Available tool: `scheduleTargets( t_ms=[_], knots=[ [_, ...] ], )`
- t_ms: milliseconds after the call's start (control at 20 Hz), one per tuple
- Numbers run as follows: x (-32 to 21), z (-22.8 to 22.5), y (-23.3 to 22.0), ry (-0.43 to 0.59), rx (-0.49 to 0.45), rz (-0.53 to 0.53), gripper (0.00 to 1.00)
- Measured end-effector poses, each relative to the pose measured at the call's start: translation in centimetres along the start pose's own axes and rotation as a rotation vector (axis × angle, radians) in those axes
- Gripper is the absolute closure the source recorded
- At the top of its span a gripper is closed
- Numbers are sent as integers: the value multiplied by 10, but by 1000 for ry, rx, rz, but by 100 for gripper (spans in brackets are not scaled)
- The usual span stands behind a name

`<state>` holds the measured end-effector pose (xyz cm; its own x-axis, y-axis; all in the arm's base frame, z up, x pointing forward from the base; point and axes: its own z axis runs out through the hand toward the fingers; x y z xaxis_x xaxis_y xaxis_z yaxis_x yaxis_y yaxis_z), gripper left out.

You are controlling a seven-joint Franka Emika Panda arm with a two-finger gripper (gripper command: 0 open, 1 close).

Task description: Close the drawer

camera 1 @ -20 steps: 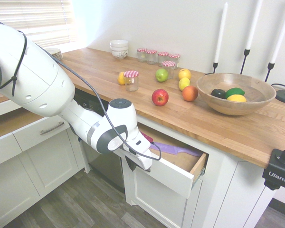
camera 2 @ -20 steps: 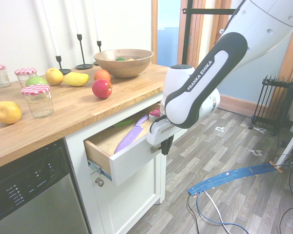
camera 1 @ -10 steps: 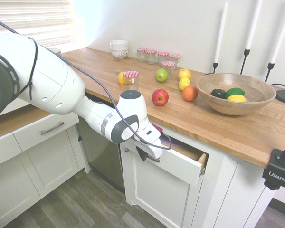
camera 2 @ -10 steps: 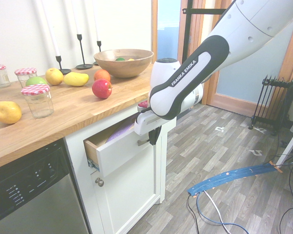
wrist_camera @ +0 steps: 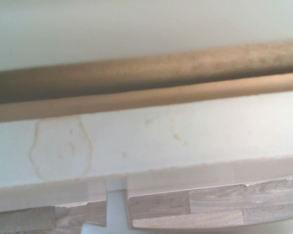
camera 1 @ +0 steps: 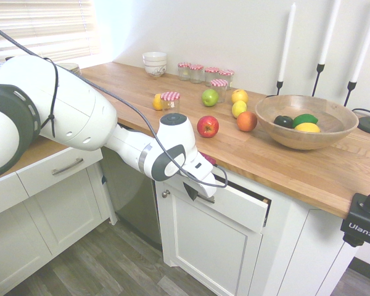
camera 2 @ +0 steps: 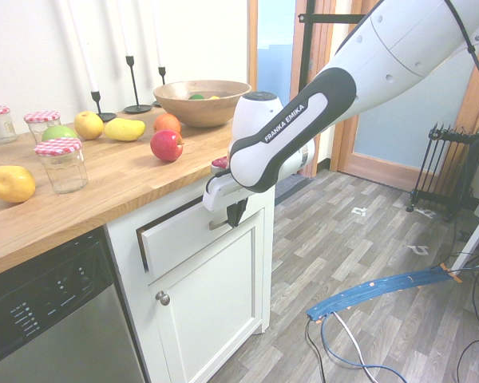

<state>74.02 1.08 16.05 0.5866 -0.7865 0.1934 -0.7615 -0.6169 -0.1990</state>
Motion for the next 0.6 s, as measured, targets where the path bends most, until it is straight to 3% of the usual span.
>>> scheduleTargets(
  t_ms=[600],
  knots=[
    [-1, 0, -2, 4, 9, 6, 100]
  ],
)
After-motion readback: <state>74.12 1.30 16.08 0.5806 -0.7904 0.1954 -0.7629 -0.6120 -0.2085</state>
